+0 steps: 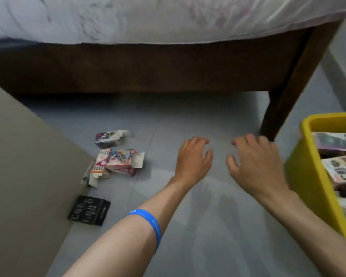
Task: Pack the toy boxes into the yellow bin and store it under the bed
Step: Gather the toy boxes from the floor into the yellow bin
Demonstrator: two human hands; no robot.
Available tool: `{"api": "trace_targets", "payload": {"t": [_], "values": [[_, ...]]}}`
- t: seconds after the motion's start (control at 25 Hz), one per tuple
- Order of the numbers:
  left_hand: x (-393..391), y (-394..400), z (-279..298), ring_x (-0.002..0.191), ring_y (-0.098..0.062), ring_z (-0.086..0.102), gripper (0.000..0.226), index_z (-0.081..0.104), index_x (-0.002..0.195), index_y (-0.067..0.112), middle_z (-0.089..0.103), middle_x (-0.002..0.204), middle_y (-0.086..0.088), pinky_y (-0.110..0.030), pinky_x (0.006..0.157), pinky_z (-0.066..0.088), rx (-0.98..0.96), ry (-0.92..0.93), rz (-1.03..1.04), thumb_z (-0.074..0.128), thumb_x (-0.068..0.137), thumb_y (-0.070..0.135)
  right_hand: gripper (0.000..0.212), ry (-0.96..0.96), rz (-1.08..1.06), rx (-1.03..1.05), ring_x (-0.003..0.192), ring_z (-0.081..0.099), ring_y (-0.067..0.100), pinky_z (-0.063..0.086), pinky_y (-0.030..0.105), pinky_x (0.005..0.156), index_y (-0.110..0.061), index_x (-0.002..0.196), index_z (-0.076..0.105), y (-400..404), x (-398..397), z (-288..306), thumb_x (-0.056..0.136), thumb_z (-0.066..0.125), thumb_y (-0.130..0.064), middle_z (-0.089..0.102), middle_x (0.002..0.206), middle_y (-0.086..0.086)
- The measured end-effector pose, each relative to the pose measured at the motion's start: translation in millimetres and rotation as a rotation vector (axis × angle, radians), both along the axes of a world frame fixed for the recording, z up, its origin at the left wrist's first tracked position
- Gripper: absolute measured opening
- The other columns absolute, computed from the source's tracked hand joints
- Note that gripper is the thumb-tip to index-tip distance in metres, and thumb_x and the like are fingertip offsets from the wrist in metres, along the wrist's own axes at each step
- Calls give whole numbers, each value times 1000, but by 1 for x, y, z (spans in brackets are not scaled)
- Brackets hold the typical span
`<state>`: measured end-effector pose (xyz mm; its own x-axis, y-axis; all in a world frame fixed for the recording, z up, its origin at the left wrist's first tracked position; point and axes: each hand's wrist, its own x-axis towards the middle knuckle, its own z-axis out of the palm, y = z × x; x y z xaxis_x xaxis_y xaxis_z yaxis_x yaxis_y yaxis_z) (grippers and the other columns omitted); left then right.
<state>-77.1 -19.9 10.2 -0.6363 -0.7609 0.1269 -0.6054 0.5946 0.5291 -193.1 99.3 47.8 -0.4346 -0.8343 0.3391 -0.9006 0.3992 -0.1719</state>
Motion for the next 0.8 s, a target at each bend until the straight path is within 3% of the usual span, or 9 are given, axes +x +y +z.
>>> {"api": "trace_targets", "payload": {"t": [0.12, 0.24, 0.36, 0.44, 0.52, 0.6, 0.68, 0.8], "values": [[108, -73, -19, 120, -34, 51, 42, 60, 124, 12, 59, 129, -12, -40, 100, 40, 45, -131, 331, 63, 84, 22, 36, -158, 235, 326, 105, 56, 30, 44, 39, 87, -14, 121, 63, -63, 78, -44, 93, 50, -33, 64, 120, 7], [216, -130, -42, 127, -37, 46, 60, 49, 136, 13, 51, 139, -15, -47, 101, 42, 152, -340, 566, 65, 80, 27, 35, -188, 407, 457, 108, 56, 24, 45, 36, 91, -19, 124, 60, -111, 130, -78, 95, 47, -34, 62, 126, 2], [284, -175, -63, 123, -36, 47, 65, 43, 140, 14, 49, 136, -16, -45, 99, 44, 160, -426, 557, 68, 80, 26, 43, -214, 517, 456, 108, 56, 25, 45, 36, 88, -21, 133, 52, -160, 167, -89, 91, 54, -33, 57, 133, 3], [296, -200, -76, 123, -34, 48, 71, 39, 144, 16, 49, 135, -14, -45, 100, 43, 180, -396, 481, 71, 81, 27, 63, -200, 545, 437, 118, 51, 30, 44, 41, 93, -23, 146, 38, -207, 191, -95, 88, 61, -36, 44, 148, 8], [292, -215, -87, 132, -33, 42, 80, 29, 150, 18, 43, 145, -11, -46, 106, 39, 288, -330, 436, 71, 82, 30, 87, -188, 541, 485, 136, 37, 36, 37, 49, 105, -27, 154, 19, -256, 214, -100, 85, 68, -47, 22, 162, 11], [286, -215, -100, 136, -33, 34, 80, 29, 151, 16, 36, 150, -13, -45, 110, 34, 265, -362, 428, 69, 85, 34, 102, -149, 519, 604, 144, 23, 39, 29, 53, 111, -30, 157, 7, -286, 230, -111, 82, 69, -58, 11, 165, 12], [286, -213, -106, 129, -34, 33, 75, 36, 146, 16, 38, 141, -15, -43, 102, 35, 175, -398, 437, 71, 83, 36, 105, -137, 487, 642, 137, 34, 40, 32, 51, 108, -27, 156, 9, -297, 237, -125, 78, 70, -62, 28, 156, 16], [290, -212, -107, 123, -34, 36, 61, 45, 133, 16, 40, 130, -15, -42, 95, 40, 169, -278, 509, 74, 80, 26, 101, -169, 467, 564, 117, 52, 35, 40, 46, 99, -26, 151, 19, -296, 238, -134, 74, 72, -63, 48, 135, 17]]}}
